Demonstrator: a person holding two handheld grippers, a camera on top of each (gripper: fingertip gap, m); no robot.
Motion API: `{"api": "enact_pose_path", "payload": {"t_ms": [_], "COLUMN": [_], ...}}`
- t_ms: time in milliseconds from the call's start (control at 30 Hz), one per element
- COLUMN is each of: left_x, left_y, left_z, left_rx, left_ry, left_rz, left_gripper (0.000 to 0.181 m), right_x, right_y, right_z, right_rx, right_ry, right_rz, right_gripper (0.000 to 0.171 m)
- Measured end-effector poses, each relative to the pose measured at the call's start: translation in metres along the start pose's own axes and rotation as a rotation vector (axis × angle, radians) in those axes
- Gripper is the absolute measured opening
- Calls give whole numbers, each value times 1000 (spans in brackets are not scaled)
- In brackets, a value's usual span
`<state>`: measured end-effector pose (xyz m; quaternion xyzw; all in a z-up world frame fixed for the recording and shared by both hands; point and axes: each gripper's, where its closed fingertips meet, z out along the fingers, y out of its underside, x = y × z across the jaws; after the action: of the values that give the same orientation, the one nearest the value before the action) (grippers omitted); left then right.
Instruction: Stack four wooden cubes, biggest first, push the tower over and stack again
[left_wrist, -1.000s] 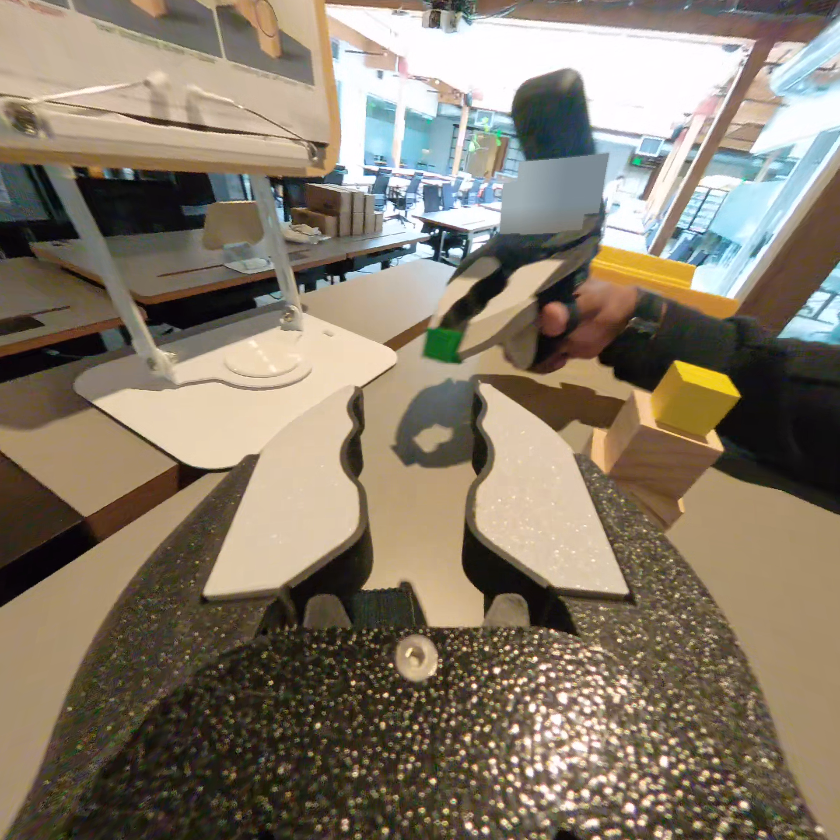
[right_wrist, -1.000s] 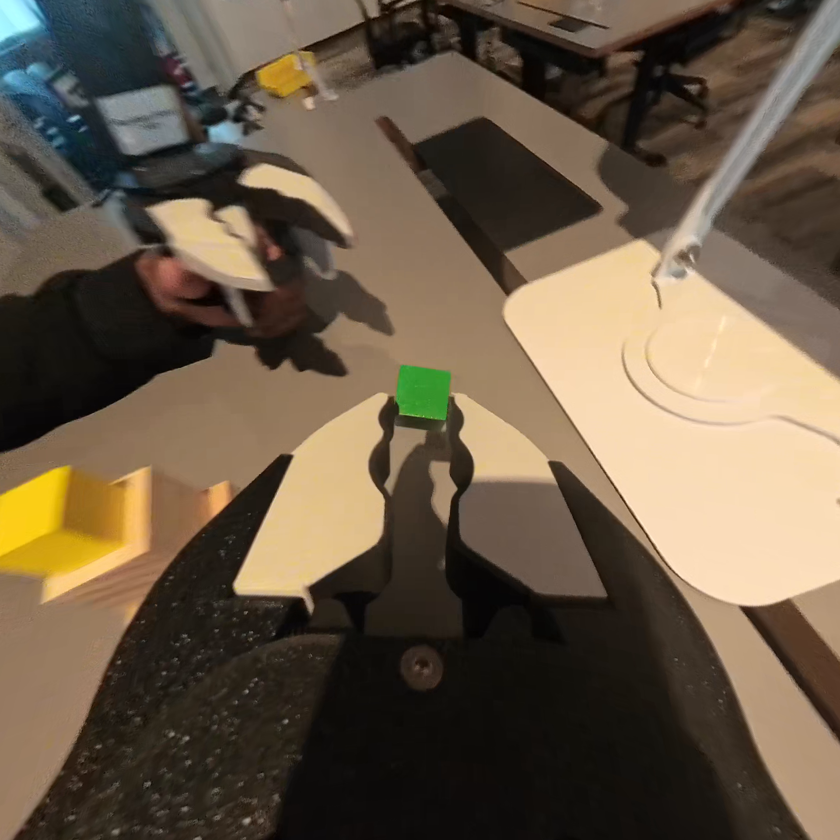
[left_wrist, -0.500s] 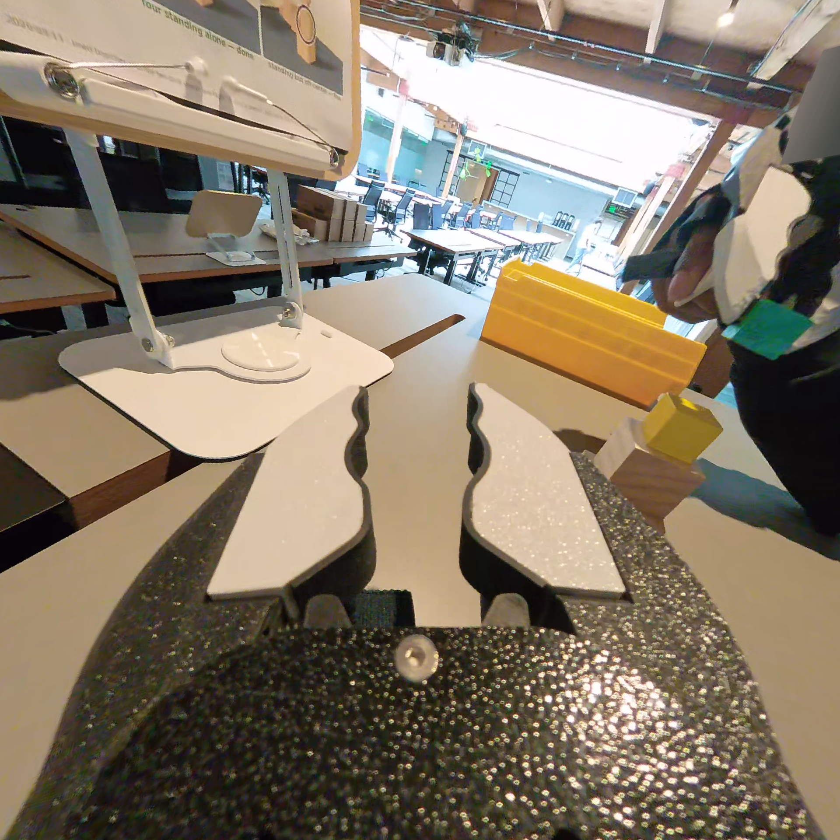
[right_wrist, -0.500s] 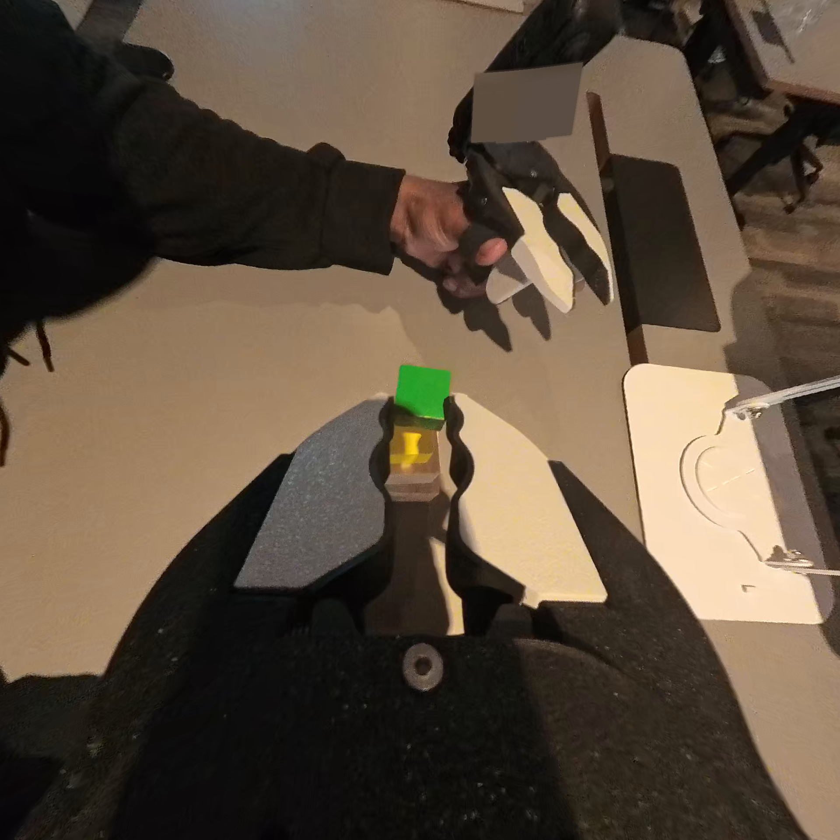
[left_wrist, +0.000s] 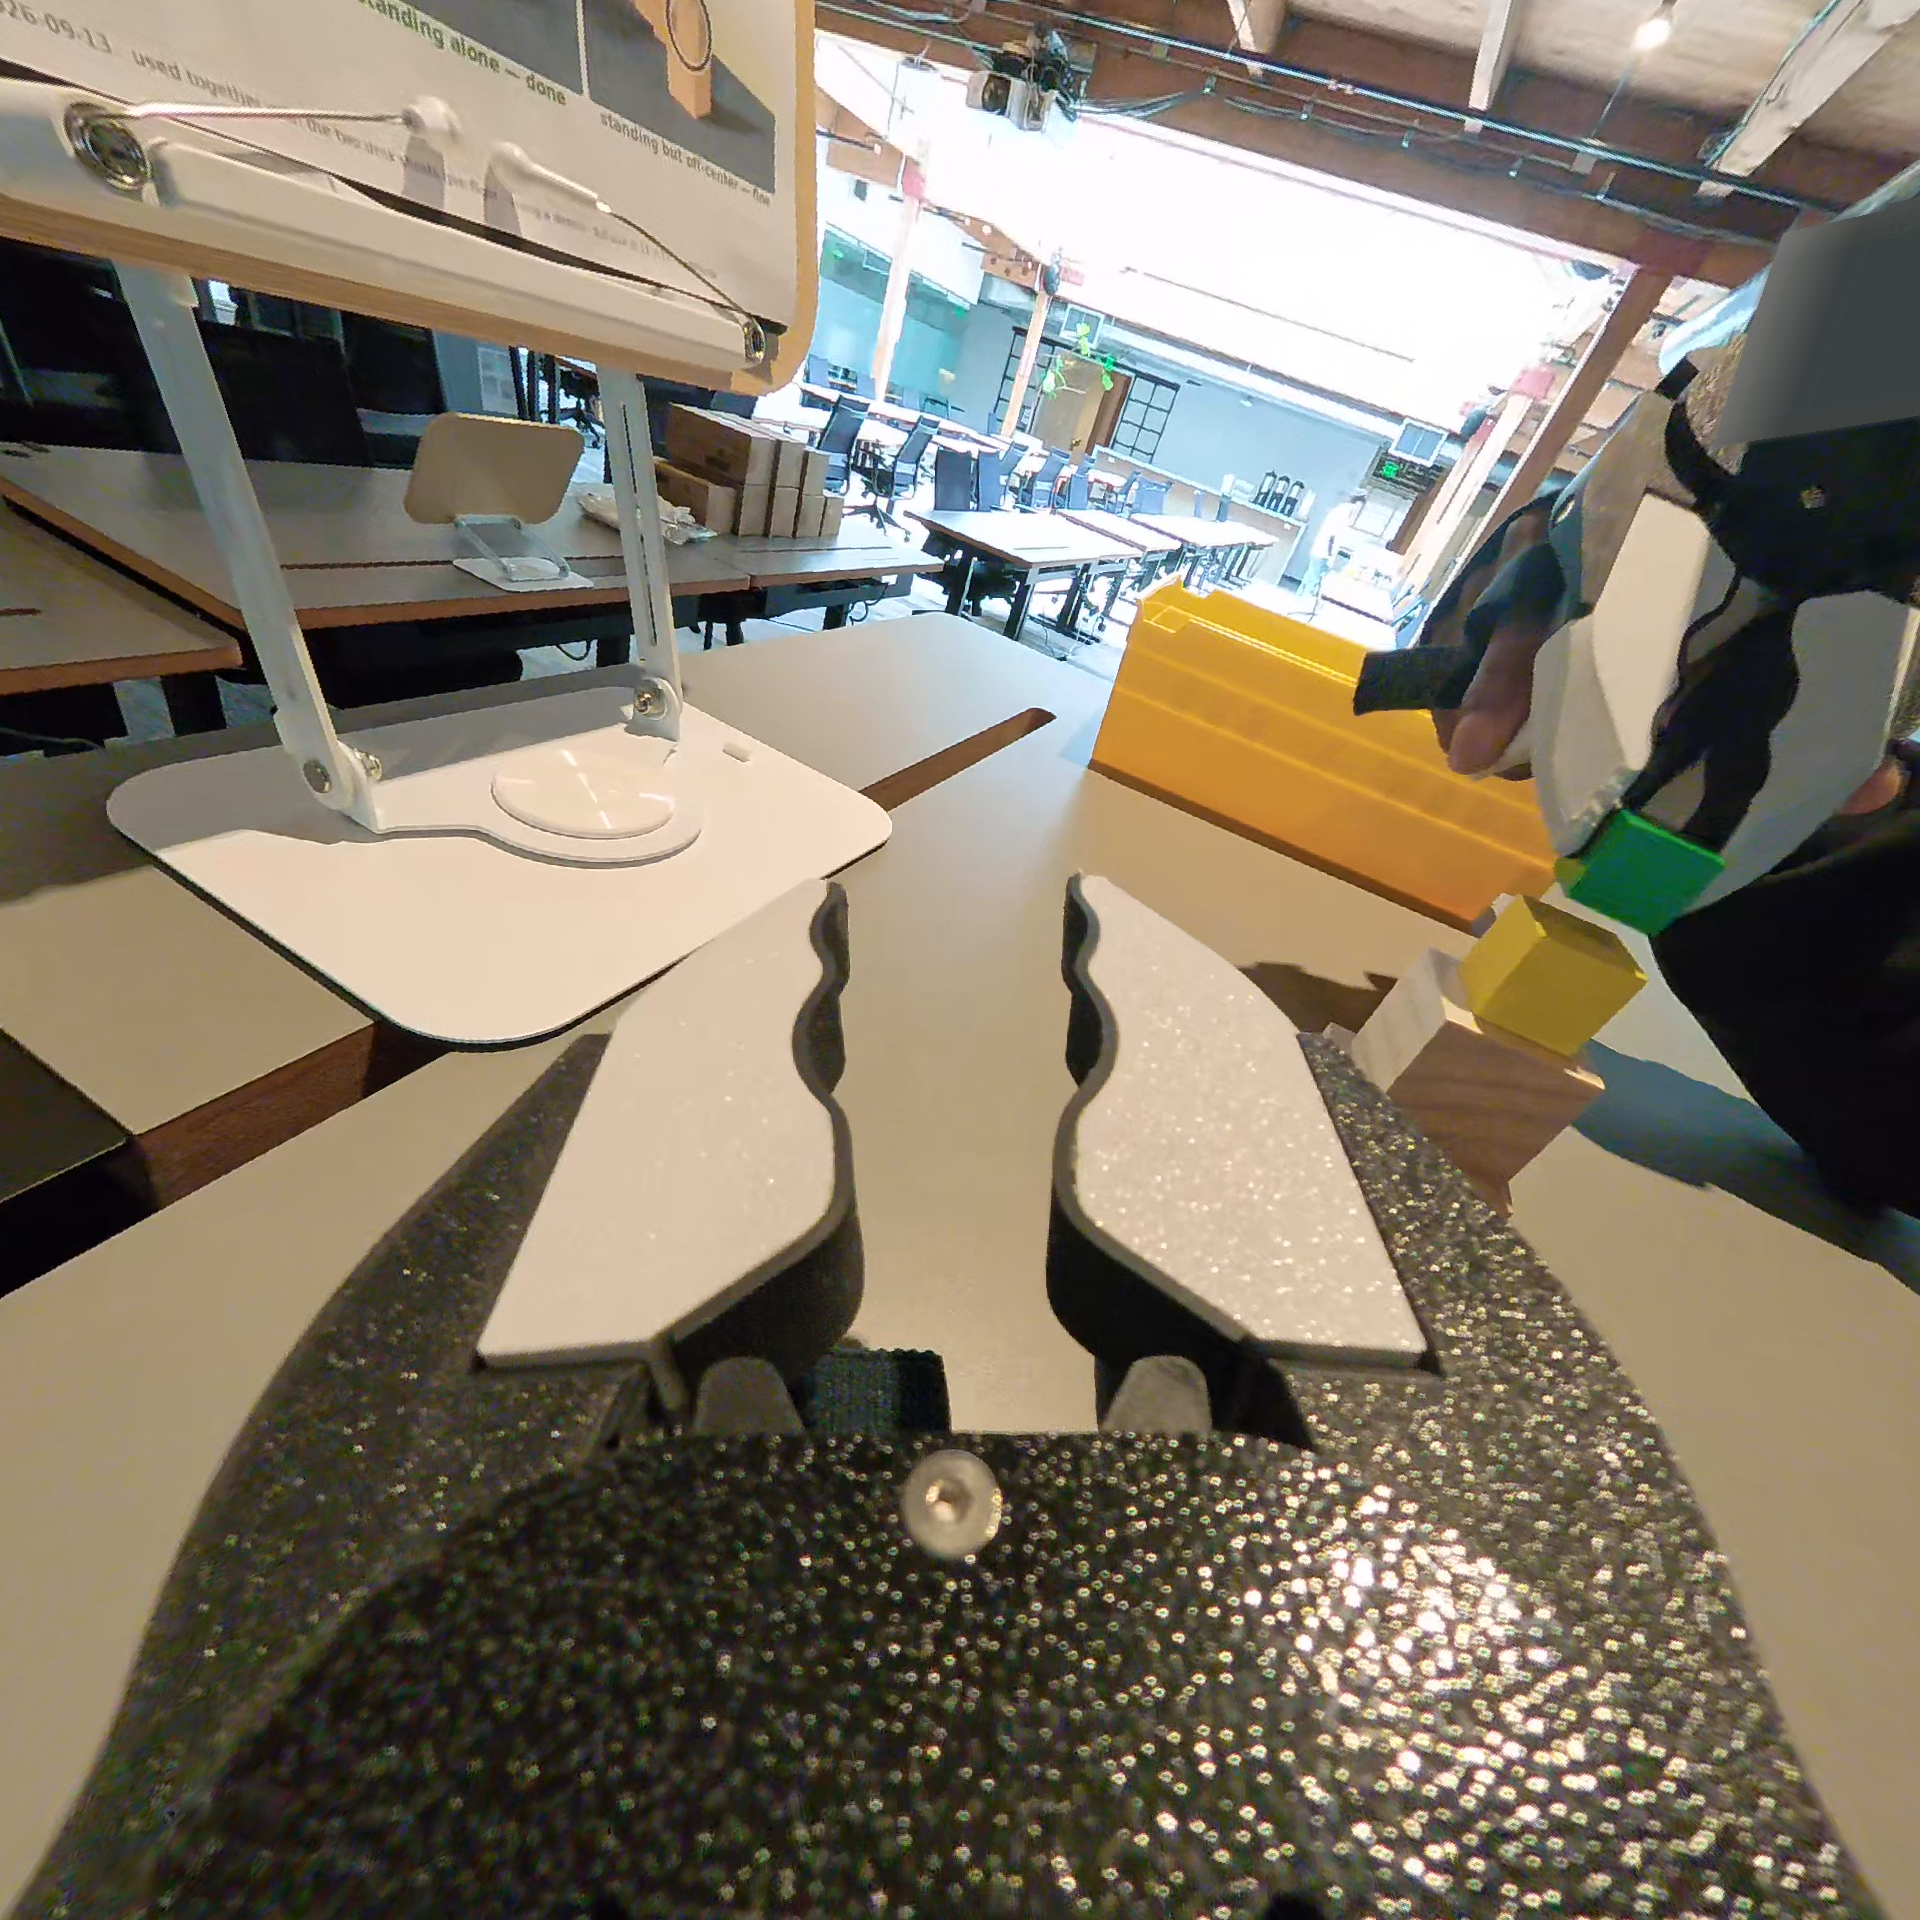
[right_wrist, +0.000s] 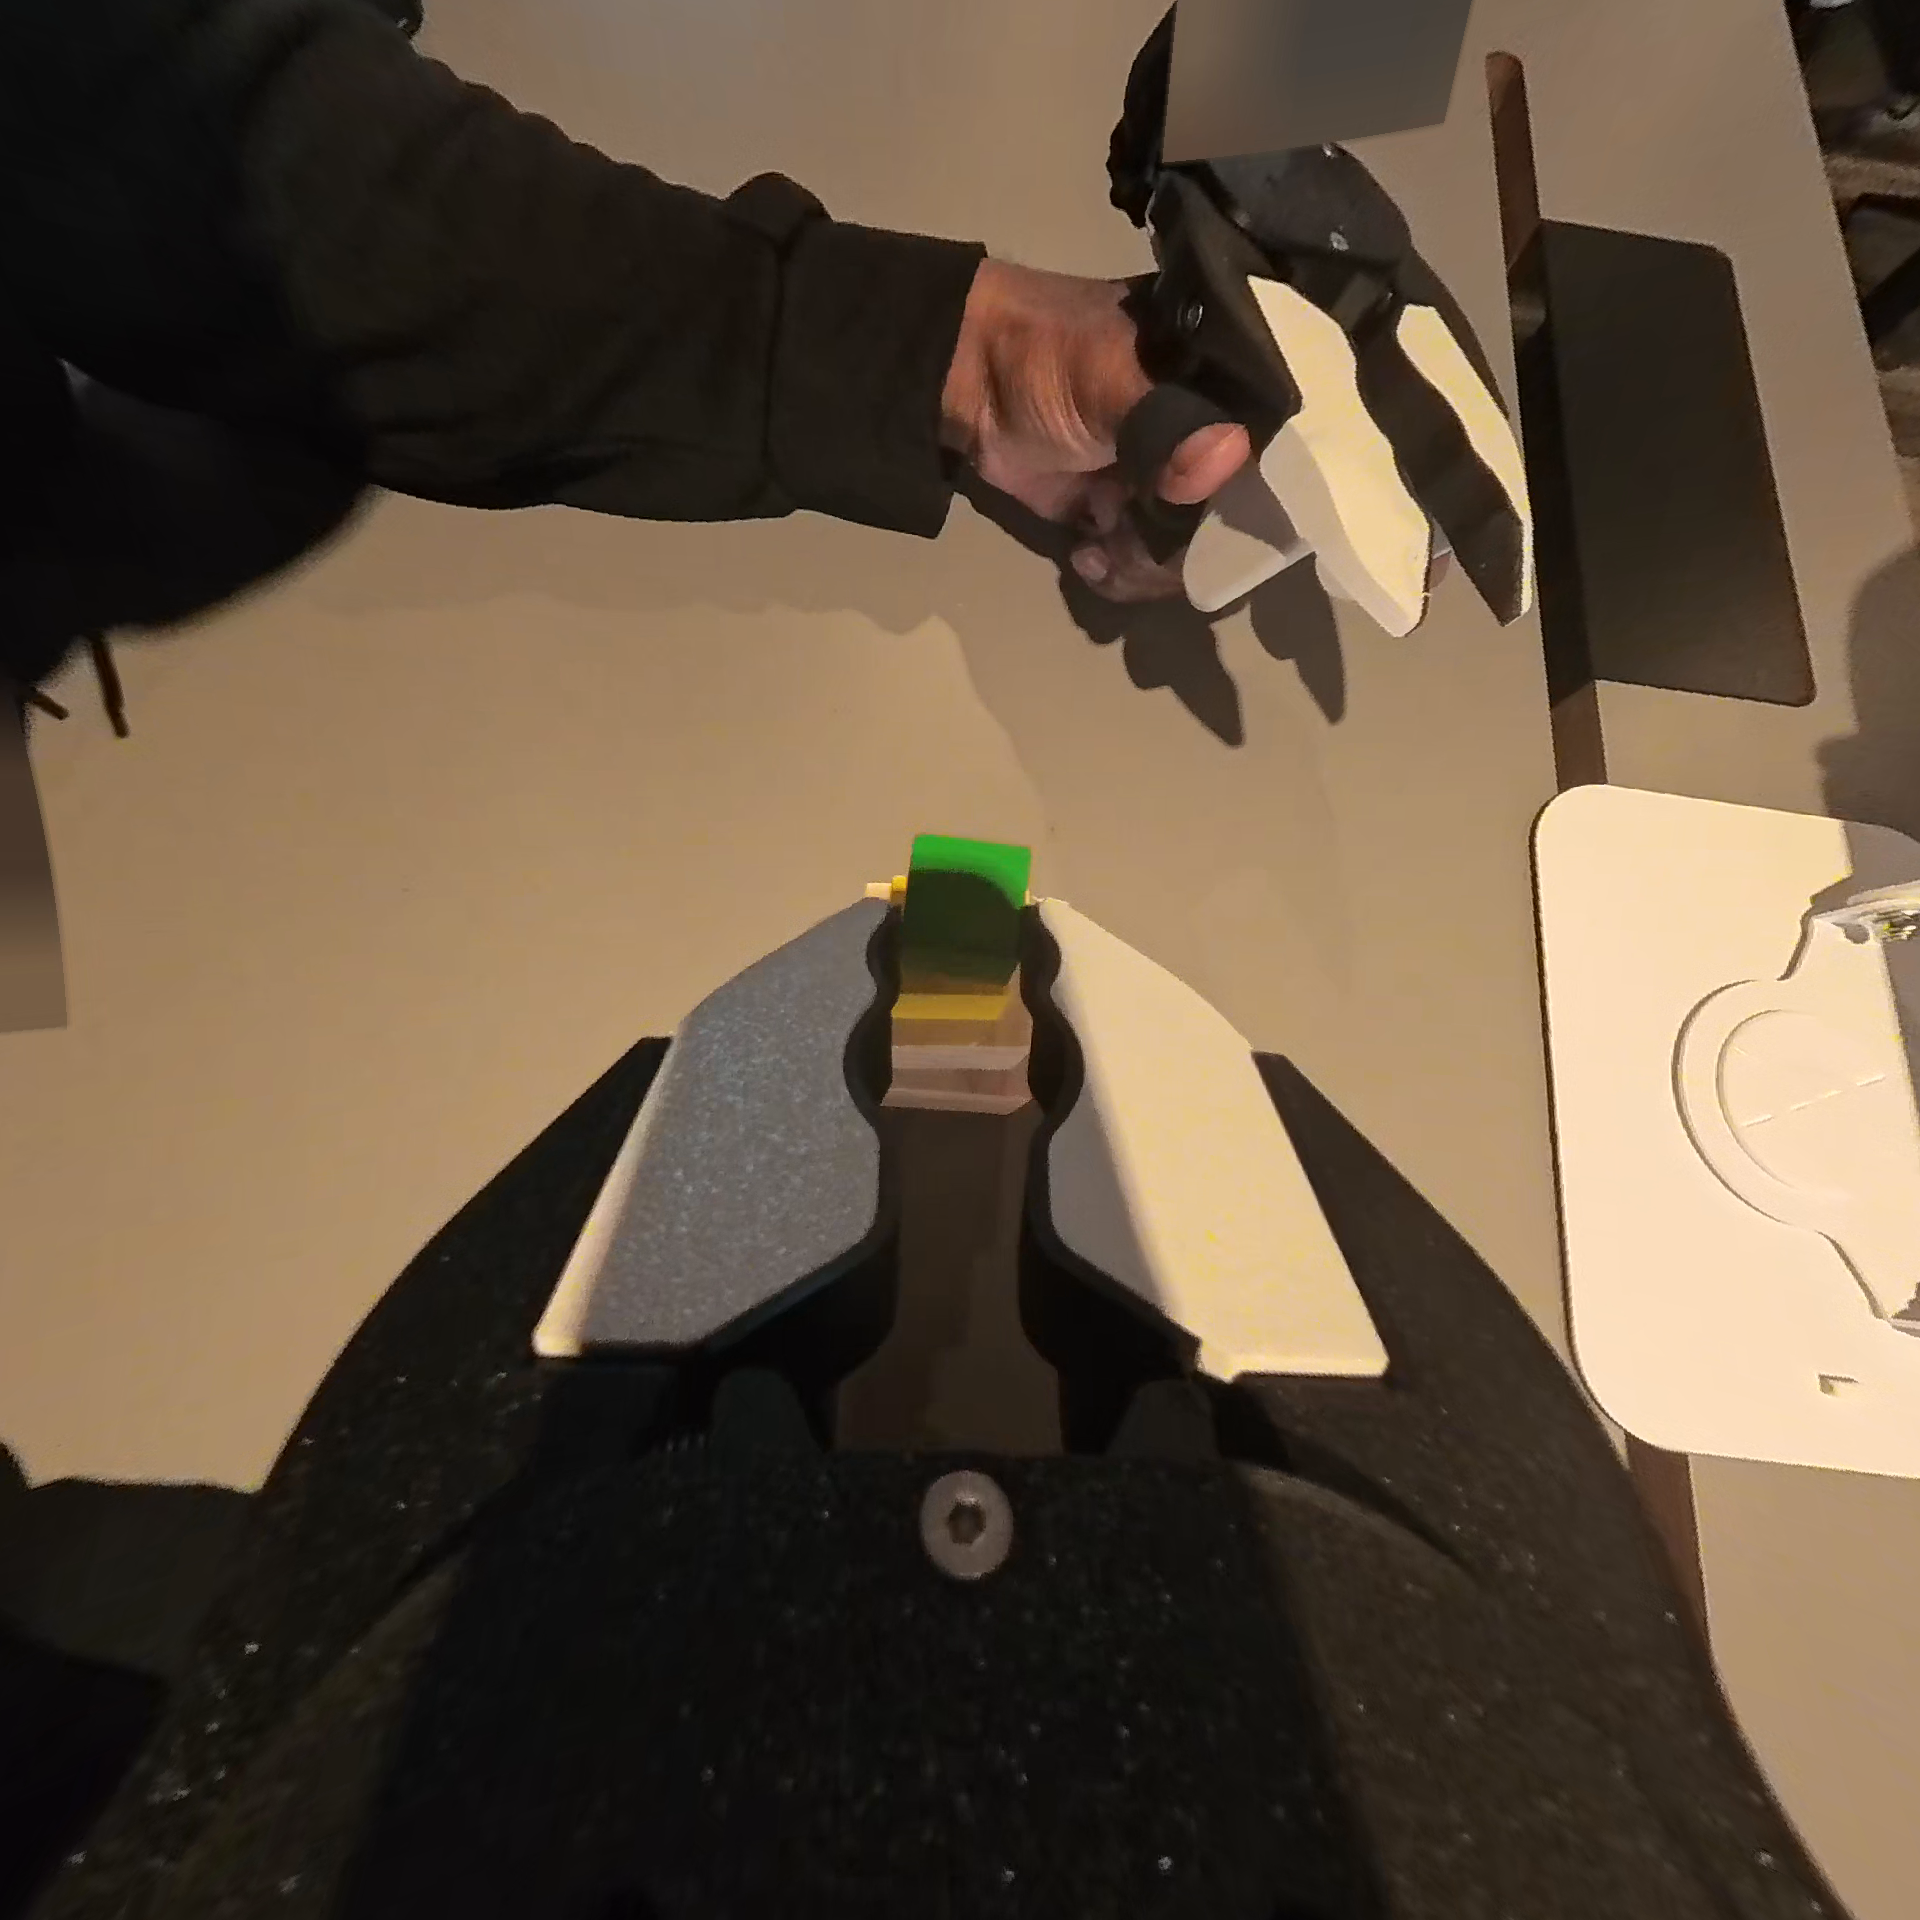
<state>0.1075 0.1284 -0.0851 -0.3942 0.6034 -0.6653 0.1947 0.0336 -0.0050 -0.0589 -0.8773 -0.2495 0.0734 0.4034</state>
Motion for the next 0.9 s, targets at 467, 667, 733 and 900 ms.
{"api": "enact_pose_path", "payload": {"t_ms": [467,667,733,900], "left_x": [1,1,1,1], "left_y": [1,2,2,2], "left_z": [1,2,2,2], "left_rx": [-12,-17,-16,-17], "left_ry": [9,8,9,9], "left_rz": [-3,0,0,1], "left_gripper": [38,38,38,38], "right_x": [-2,0,-1,-1], "right_y": [2,5,4,6], "right_z": [1,3,4,5], "right_rx": [-9,-24,-24,-35], "right_ry": [-14,-8,-10,-12], "right_rz": [-1,0,-3,-2], "right_gripper": [22,22,22,22]}}
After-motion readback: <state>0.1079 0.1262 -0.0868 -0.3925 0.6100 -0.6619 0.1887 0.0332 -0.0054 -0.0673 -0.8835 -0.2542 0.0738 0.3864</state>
